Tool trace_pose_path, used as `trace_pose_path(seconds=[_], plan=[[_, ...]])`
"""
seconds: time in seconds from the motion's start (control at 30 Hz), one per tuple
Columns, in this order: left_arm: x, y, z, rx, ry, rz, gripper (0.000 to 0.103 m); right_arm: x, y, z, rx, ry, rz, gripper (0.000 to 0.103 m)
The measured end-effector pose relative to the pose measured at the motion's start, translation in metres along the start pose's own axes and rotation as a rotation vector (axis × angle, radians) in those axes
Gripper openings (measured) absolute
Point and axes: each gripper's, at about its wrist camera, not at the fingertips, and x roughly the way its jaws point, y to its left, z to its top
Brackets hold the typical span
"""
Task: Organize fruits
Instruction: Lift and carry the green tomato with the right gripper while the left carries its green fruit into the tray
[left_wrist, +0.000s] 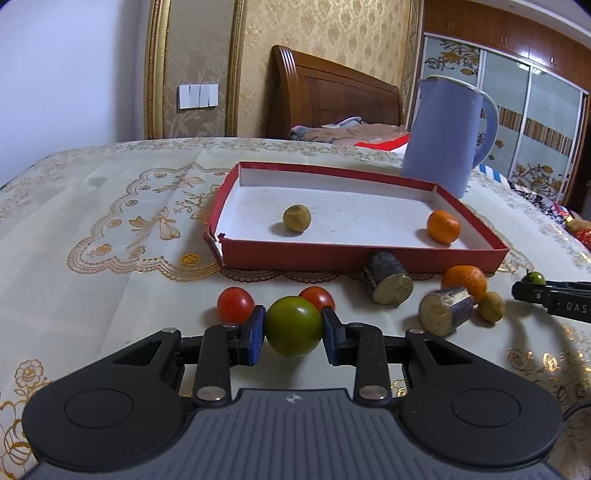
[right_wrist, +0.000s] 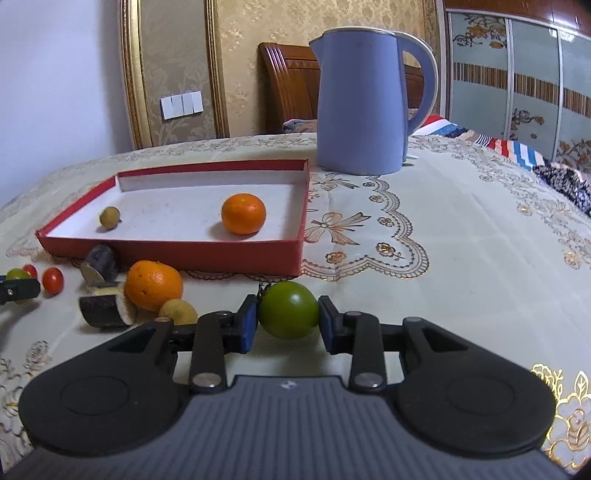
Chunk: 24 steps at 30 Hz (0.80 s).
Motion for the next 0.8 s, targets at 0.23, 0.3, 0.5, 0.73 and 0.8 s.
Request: trace_pose_path(seconds=[0.23, 0.3, 0.5, 0.73, 0.8], plan=[[-0.006, -0.011, 0.027, 0.048, -0.022, 0.002, 0.031, -0.008, 0.014, 0.024, -0.047, -0.062, -0.002, 0.032], [-0.005, -0.017, 0.035, 0.065, -0.032, 0.009, 0.031, -0.008, 0.019, 0.032, -0.060, -0.075, -0.003, 0.032], [0.011, -0.028, 0.054, 0.067, -0.031, -0.007, 0.031, 0.006, 0.035, 0.052, -0.082, -0.081, 0.017, 0.032], [0.046, -0.035, 0.072, 0.067, -0.023, 0.021, 0.031, 0.033, 0.052, 0.069, -0.098, -0.074, 0.021, 0.032], [0.055, -0.037, 0.078, 0.075, -0.026, 0.047, 0.031, 0.045, 0.056, 0.075, -0.099, -0.055, 0.027, 0.032]])
